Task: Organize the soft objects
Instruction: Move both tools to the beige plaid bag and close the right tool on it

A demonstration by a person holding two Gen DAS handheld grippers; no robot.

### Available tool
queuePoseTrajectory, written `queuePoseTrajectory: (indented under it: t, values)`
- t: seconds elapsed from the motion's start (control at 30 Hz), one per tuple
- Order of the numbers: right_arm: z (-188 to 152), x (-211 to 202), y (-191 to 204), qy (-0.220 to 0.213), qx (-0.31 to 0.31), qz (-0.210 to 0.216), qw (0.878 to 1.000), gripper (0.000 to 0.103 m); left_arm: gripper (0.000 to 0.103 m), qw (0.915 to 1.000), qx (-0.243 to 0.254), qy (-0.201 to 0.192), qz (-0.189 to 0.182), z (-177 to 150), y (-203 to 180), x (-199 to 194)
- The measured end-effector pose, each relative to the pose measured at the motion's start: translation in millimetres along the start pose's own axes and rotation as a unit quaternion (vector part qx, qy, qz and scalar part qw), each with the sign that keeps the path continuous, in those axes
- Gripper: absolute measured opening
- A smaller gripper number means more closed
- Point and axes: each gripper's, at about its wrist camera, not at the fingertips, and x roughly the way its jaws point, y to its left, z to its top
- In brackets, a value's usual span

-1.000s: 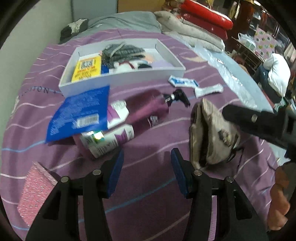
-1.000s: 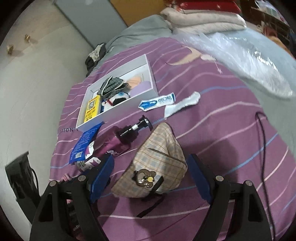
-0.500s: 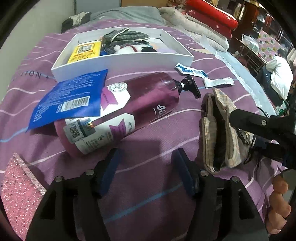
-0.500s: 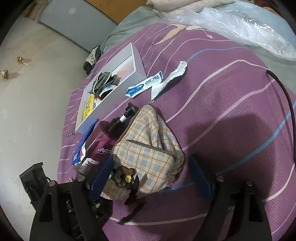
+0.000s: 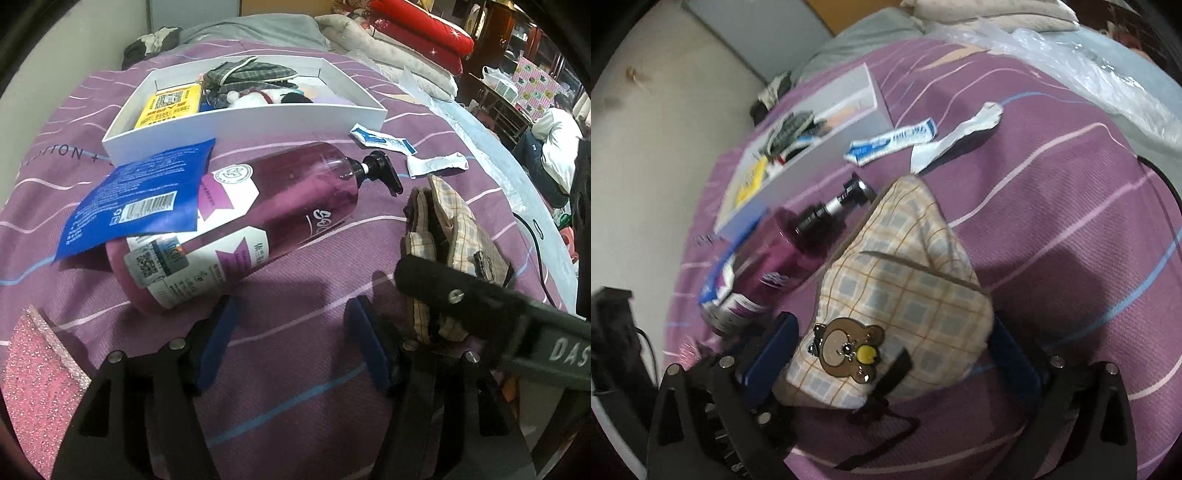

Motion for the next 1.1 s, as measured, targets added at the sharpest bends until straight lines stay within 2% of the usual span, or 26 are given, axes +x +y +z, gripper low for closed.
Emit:
queuePoseTrajectory:
  t: [0.2, 0.33, 0.43, 0.57, 0.87, 1.1]
  values:
    - [-2, 4, 7, 0.003, -0.018, -0.022, 1.0, 0.103, 0.066, 1.0, 0.0, 0.0, 0.0, 0, 0, 0]
    - [-3, 0, 1, -0.009, -0.005, -0.002, 1.0, 0.102, 0.066, 1.0, 0.0, 0.0, 0.0, 0, 0, 0]
    - [-4, -6, -2, -0.024, 0.008, 0.003, 1.0, 0.096, 0.066, 1.0, 0.0, 0.0, 0.0, 0, 0, 0]
    - [-6, -15, -6, -0.046, 0.018, -0.002, 0.999, 0.076, 0.066, 1.0, 0.0, 0.0, -0.001, 0, 0, 0]
    - [-9, -24, -1, -0.068, 0.003, -0.018, 0.998, 0.065, 0.066, 1.0, -0.001, 0.0, -0.001, 0, 0, 0]
    - [-10, -28, 3, -0.089, -0.01, -0.019, 0.996, 0.06, 0.067, 1.0, -0.002, -0.002, -0.004, -1, 0, -1]
